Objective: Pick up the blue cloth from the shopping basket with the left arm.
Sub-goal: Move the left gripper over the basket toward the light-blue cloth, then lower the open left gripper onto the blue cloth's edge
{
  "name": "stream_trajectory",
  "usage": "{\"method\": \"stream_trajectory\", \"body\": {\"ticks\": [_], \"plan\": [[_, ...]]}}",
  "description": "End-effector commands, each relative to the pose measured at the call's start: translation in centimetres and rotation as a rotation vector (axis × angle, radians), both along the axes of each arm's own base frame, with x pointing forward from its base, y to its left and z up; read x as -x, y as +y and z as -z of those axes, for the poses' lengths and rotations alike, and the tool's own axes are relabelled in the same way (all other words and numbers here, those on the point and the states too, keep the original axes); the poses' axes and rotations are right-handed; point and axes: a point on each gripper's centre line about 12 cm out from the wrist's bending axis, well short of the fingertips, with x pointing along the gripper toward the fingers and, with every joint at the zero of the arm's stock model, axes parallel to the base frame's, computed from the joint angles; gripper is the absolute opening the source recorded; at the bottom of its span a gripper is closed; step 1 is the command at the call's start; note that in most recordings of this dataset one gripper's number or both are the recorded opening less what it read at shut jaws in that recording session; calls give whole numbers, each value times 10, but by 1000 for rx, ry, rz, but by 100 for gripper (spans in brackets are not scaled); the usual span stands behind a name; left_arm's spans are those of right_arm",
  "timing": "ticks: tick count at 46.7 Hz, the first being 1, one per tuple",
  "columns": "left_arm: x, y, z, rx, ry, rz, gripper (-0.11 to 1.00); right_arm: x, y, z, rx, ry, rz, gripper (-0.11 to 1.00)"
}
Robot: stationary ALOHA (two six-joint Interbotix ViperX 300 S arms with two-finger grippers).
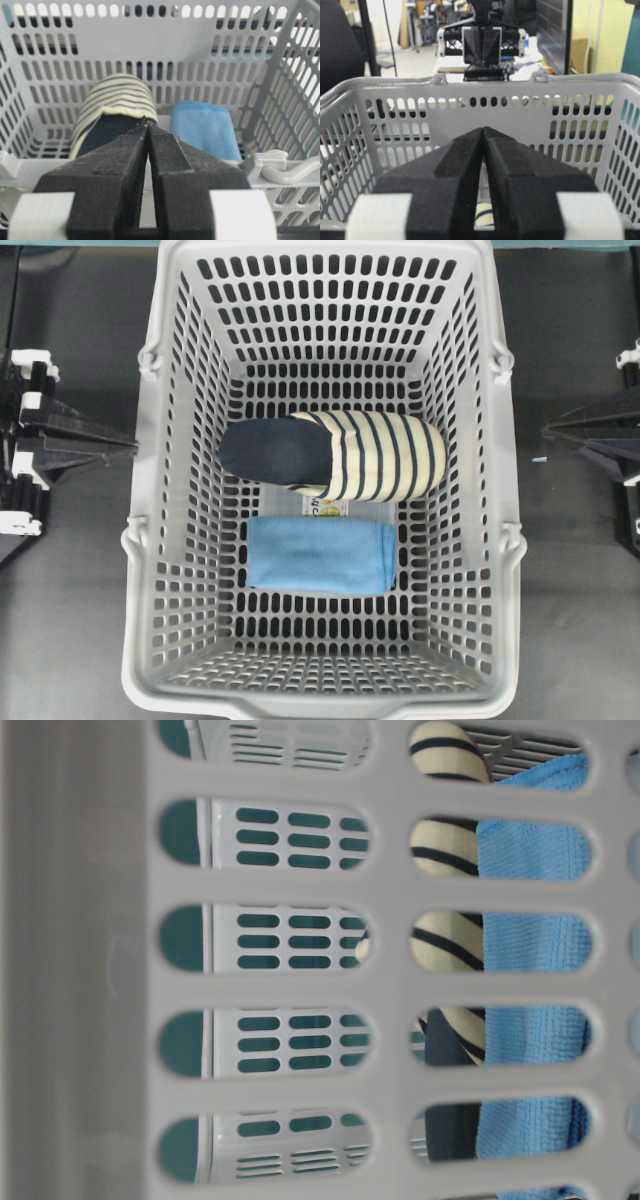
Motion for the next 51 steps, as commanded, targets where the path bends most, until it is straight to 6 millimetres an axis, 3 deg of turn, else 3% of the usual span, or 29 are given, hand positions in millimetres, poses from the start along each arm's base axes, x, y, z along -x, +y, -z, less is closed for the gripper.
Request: {"method": "stream_trajectory", "body": {"ticks": [1,5,13,22,28,33,40,43,45,51], "plan": [[-6,-3,-28,-18,-15,15,6,-3,0,-7,-7,-17,2,1],[-17,-3,-48,-5,63,16,0,-3,-1,-5,-17,-3,2,1],[-47,-8,-75,-10,262,28,0,-3,0,-3,-40,29,0,1],[-97,-15,-79,-19,493,36,0,-3,0,-3,-55,40,0,1],[-128,-18,-69,-26,629,35,0,-2,-1,-4,-55,33,1,3],[-151,-20,-60,-37,723,38,0,-2,-1,-4,-58,32,1,22],[-176,-23,-44,-35,833,34,1,-1,-1,-6,-90,25,0,67],[-187,-28,-37,-38,870,42,8,-1,-1,-6,-106,27,-1,79],[-194,-31,-34,-40,885,47,17,-1,-1,-6,-112,27,-1,81],[-215,-42,-15,-55,944,67,57,-1,-1,-6,-113,25,-1,78]]}}
